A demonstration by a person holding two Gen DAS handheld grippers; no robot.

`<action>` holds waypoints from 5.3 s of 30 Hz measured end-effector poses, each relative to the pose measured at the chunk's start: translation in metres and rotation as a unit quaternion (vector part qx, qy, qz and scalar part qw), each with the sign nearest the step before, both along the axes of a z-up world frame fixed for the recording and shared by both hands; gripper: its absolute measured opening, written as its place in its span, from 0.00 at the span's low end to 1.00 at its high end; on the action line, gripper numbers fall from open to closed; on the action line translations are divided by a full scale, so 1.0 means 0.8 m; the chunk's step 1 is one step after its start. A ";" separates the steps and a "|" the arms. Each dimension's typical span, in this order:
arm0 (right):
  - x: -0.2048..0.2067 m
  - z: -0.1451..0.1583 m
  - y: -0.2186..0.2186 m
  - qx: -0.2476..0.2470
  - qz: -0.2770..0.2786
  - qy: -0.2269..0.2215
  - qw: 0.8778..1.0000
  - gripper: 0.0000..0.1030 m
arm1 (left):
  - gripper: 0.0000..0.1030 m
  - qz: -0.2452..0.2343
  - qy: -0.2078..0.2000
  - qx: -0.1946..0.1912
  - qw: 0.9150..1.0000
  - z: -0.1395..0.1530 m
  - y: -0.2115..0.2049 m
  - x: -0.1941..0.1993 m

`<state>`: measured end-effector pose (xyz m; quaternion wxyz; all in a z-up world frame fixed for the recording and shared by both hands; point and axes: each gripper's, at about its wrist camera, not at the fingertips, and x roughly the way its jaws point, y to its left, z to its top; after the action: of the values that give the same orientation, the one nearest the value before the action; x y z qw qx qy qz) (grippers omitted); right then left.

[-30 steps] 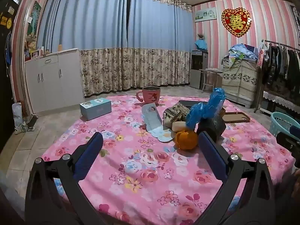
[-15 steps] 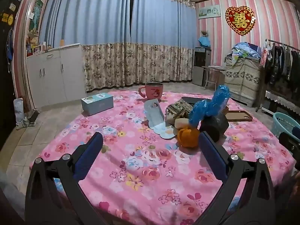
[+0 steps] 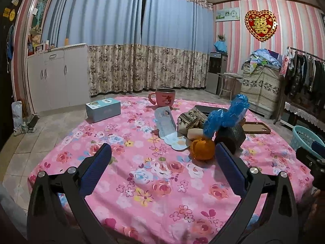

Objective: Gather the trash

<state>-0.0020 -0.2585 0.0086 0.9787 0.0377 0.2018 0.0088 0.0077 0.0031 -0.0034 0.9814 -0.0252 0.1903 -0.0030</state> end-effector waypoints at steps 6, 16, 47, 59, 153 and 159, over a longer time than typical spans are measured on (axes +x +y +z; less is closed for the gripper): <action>-0.001 0.002 0.001 0.000 0.001 0.002 1.000 0.96 | 0.95 0.009 0.000 0.004 1.000 -0.003 -0.001 0.003; -0.001 0.005 0.001 -0.007 0.002 0.003 1.000 0.96 | 0.95 0.012 0.008 -0.002 1.000 -0.007 0.003 0.006; 0.001 0.002 0.007 -0.014 0.002 0.004 1.000 0.96 | 0.95 0.011 0.010 0.006 1.000 -0.008 -0.001 0.007; 0.002 0.001 0.008 -0.016 0.004 0.006 1.000 0.96 | 0.95 0.011 0.010 0.006 1.000 -0.008 -0.001 0.007; 0.119 0.008 0.054 -0.016 0.097 0.070 0.993 0.96 | 0.95 0.023 0.050 0.040 0.998 0.026 0.016 0.115; 0.183 -0.028 0.076 -0.039 0.103 0.124 0.986 0.96 | 0.95 0.011 0.076 0.033 0.996 0.022 0.032 0.177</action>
<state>0.1447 -0.1975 -0.0139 0.9407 -0.0208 0.3245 0.0966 0.1492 0.0285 0.0139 0.9643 0.0051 0.2643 0.0158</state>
